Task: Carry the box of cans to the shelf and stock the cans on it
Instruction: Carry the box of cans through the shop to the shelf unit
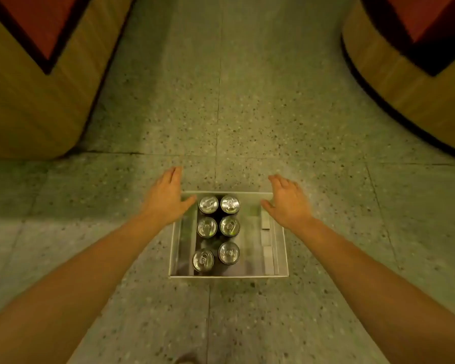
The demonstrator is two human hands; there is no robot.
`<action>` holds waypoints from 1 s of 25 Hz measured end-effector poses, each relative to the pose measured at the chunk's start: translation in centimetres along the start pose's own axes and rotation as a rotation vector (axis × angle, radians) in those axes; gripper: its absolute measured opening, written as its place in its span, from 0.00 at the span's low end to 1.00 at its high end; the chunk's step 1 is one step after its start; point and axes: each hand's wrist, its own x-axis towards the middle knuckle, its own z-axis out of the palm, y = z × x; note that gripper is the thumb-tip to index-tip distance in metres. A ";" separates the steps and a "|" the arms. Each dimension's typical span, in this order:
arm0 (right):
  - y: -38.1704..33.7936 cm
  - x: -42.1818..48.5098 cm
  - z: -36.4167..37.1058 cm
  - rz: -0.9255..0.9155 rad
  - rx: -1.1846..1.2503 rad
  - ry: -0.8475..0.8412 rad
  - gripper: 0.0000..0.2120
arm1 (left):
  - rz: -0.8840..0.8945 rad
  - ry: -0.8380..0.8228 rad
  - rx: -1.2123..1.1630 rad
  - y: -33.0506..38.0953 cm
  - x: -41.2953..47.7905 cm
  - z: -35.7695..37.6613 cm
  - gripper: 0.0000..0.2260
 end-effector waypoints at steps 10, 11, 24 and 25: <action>5.5 -0.4 13.9 0.335 0.355 0.127 0.34 | -0.051 0.222 -0.315 -6.1 -0.6 13.8 0.35; 5.6 -0.6 14.7 0.371 0.438 0.119 0.31 | -0.063 0.232 -0.346 -6.4 -1.1 14.6 0.35; 5.5 -2.2 15.6 0.341 0.634 0.206 0.16 | -0.162 0.150 -0.576 -6.9 -3.3 16.1 0.34; 5.5 -2.2 15.6 0.339 0.641 0.206 0.16 | -0.158 0.156 -0.579 -6.7 -3.4 15.9 0.33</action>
